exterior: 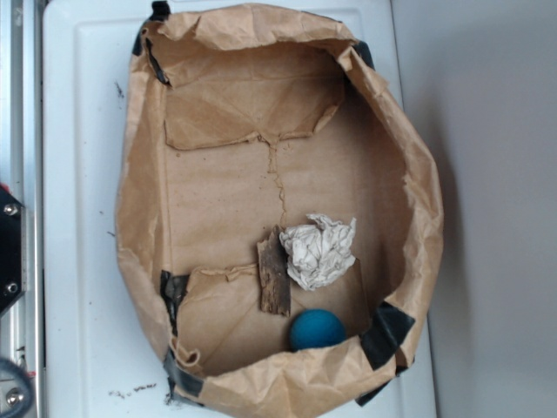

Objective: Grab the blue ball.

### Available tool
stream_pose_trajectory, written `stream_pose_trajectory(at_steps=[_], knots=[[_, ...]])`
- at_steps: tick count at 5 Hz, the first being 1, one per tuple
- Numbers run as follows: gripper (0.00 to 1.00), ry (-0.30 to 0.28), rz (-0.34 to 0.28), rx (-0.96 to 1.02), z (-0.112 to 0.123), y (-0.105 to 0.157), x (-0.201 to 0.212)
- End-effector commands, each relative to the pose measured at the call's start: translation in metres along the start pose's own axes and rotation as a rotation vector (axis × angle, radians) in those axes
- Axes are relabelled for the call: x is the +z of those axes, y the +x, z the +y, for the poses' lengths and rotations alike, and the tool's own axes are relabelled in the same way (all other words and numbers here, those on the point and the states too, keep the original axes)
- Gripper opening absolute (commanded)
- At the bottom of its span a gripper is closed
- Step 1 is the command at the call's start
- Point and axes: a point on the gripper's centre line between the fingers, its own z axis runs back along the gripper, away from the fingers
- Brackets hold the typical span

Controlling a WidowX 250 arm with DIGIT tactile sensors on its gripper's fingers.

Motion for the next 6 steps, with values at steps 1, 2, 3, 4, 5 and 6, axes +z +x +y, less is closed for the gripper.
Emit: stream_pose_trajectory(at_steps=[1, 2, 3, 4, 5, 6], knots=[[1.00, 0.000, 0.000, 0.000, 0.000, 0.000, 0.000], [1.00, -0.009, 0.004, 0.057, -0.004, 0.033, -0.008], [1.00, 0.003, -0.021, 0.077, 0.001, 0.072, -0.021], [1.00, -0.013, -0.033, 0.006, 0.000, 0.093, -0.026], [1.00, -0.013, -0.033, 0.006, 0.000, 0.093, -0.026], [1.00, -0.013, -0.033, 0.006, 0.000, 0.093, -0.026]])
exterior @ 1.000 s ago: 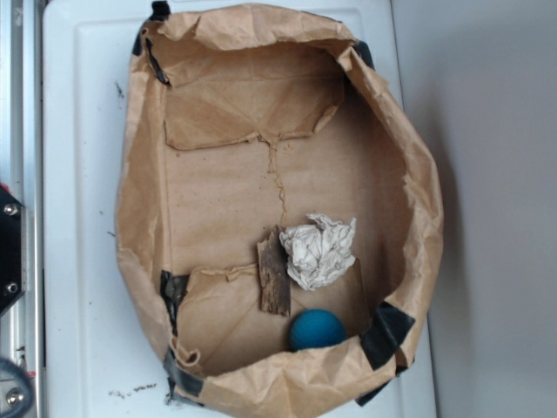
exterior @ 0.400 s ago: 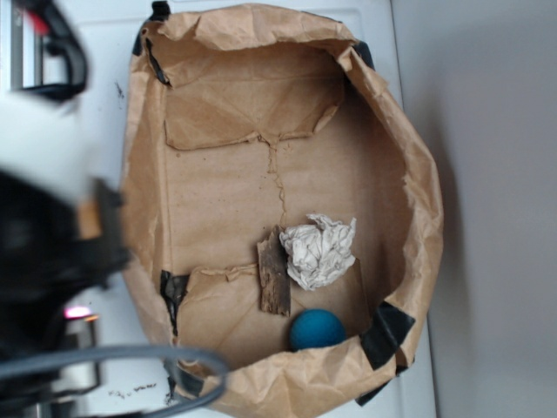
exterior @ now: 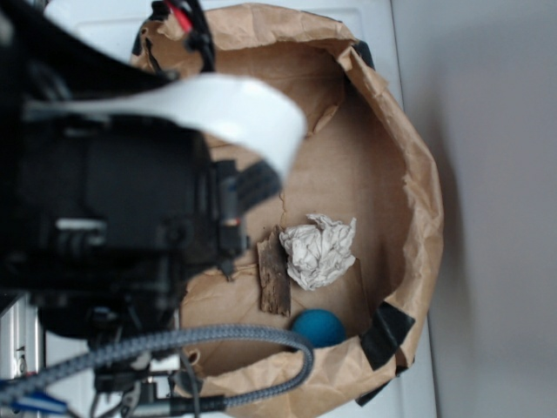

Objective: Grab the blue ball.

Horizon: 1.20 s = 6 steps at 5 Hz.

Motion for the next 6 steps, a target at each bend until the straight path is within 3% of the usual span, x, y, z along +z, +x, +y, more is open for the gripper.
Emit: stream_pose_trajectory(at_steps=[1, 2, 3, 4, 5, 6], knots=[[1.00, 0.000, -0.050, 0.014, 0.002, 0.006, 0.012], [1.00, 0.233, 0.004, -0.267, 0.009, 0.022, -0.030], [1.00, 0.207, 0.071, -0.522, 0.024, 0.029, -0.054], [1.00, 0.195, 0.075, -0.660, 0.038, 0.032, -0.058], [1.00, 0.155, 0.074, -0.830, 0.053, 0.036, -0.064], [1.00, 0.086, 0.012, -0.951, 0.060, 0.038, -0.058]])
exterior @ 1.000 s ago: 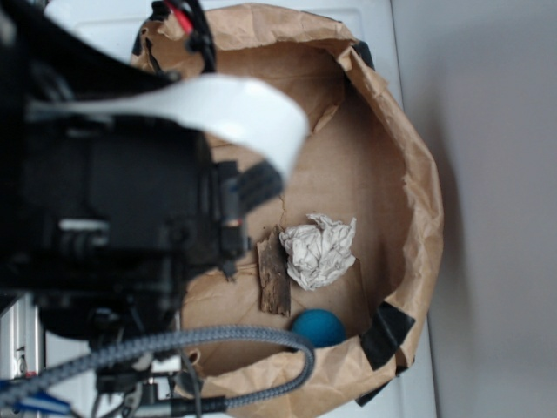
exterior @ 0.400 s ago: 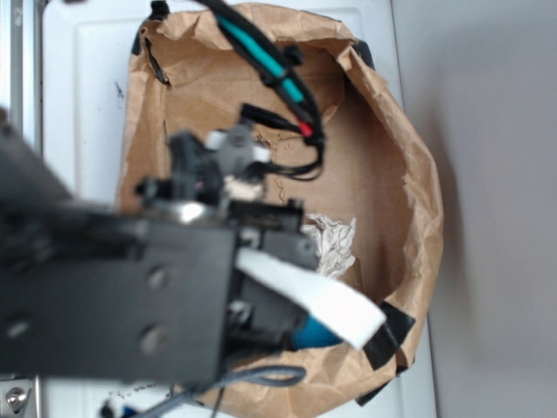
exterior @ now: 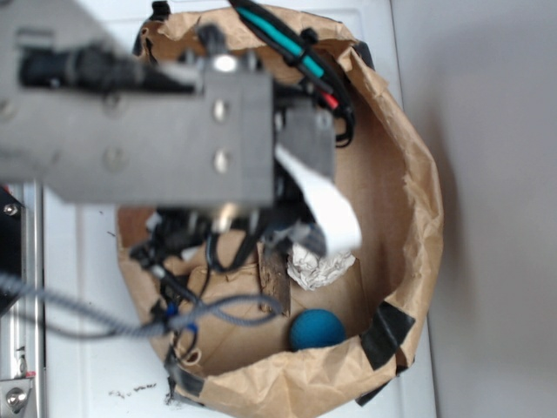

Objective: Grab the blue ball.

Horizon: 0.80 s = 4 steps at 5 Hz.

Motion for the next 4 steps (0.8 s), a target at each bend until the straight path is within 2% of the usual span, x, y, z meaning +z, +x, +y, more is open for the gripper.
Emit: stream_pose_trajectory(at_steps=[1, 2, 3, 4], knots=[[1.00, -0.031, -0.298, -0.275, 0.013, 0.005, 0.022], [1.00, 0.002, -0.418, -0.331, 0.005, 0.023, 0.018], [1.00, -0.034, -0.423, -0.380, -0.001, 0.055, 0.009], [1.00, -0.036, -0.378, -0.387, -0.007, 0.077, -0.007]])
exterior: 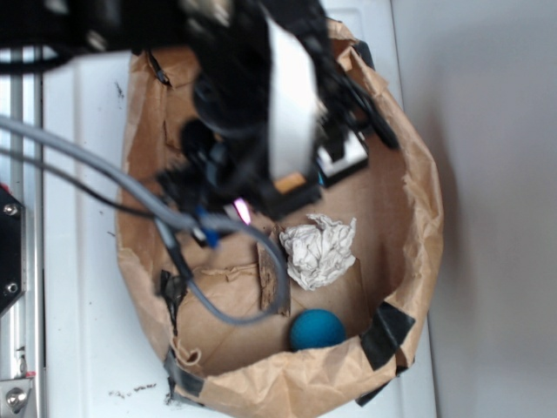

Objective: Grab the blue ball.

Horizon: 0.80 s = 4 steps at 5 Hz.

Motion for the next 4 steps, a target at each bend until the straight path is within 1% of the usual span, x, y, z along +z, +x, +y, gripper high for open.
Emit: stream_pose_trajectory(at_steps=[1, 3, 4], knots=[[1.00, 0.007, 0.046, -0.044, 0.003, 0.038, -0.036], [1.00, -0.018, 0.093, -0.093, -0.003, 0.042, -0.071], [1.00, -0.051, 0.073, -0.115, -0.004, 0.045, -0.085]])
